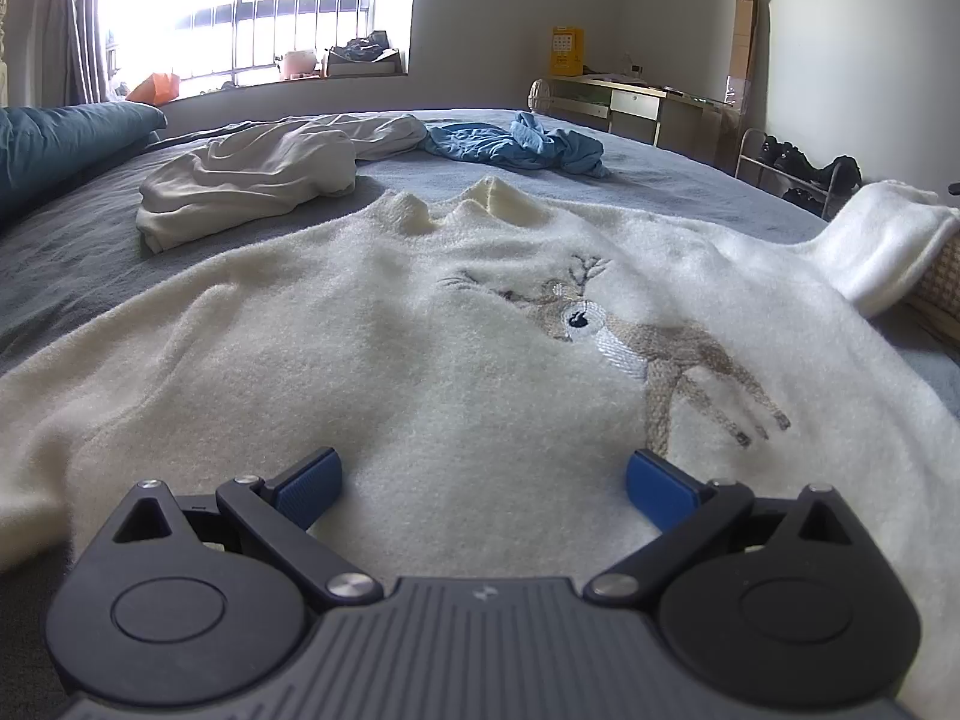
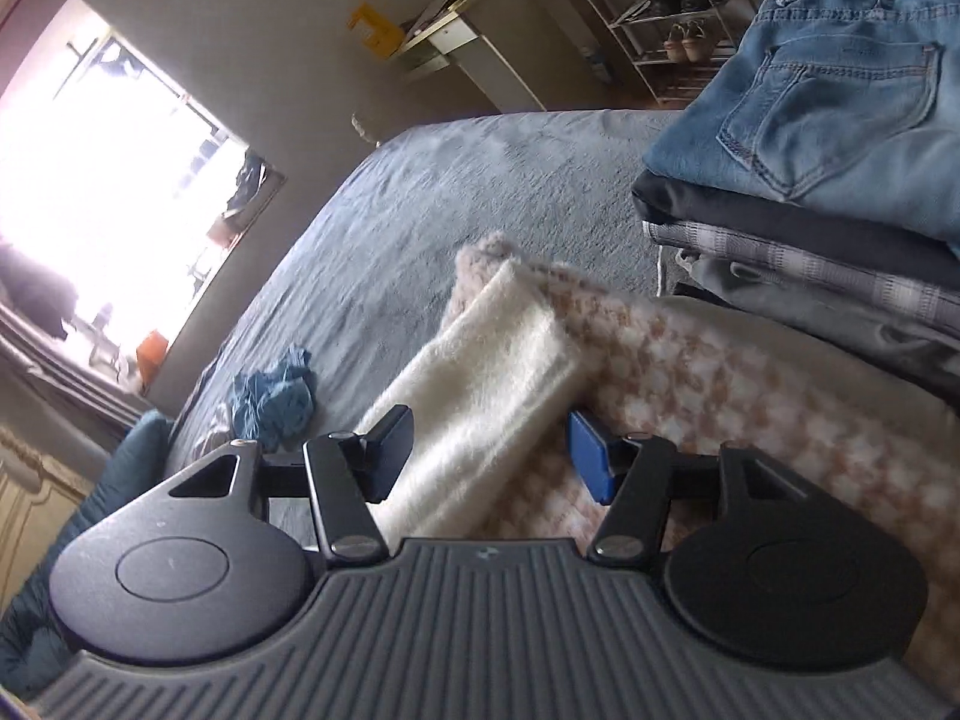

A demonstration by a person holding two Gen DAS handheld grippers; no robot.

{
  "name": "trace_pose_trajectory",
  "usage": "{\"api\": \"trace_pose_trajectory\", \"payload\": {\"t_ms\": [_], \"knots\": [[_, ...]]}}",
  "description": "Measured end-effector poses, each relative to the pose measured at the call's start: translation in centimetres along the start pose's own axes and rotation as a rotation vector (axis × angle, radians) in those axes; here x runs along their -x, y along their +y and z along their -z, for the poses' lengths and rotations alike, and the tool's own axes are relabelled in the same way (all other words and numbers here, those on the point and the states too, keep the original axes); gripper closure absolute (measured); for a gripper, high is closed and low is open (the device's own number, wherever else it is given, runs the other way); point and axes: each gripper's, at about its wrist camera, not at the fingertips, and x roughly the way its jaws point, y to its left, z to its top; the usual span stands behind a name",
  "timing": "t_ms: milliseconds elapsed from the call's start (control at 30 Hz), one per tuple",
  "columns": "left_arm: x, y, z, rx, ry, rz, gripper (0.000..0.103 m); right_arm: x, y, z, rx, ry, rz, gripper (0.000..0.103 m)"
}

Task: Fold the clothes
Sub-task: 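Grasp the cream fleece sleeve cuff with the right gripper, then fold the held sleeve across the fleece body and open the right gripper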

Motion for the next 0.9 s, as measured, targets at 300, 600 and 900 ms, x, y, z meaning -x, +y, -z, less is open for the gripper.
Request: {"api": "trace_pose_trajectory", "payload": {"t_ms": [300, 600, 900], "knots": [[3.0, -9.3, -4.3, -0.206, -0.201, 0.030, 0.004, -1.6, 0.8, 0.5, 0.050, -0.049, 0.008, 0.057], [-2.5, -23.0, -3.2, -0.421, -0.046, 0.226, 0.005, 0.5, 2.2, 0.4, 0.223, -0.108, -0.054, 0.095], [-5.0, -22.5, -2.4, -0.353, 0.093, 0.288, 0.004, 3.8, 12.4, 2.8, 0.463, -0.109, -0.326, 0.096]]}}
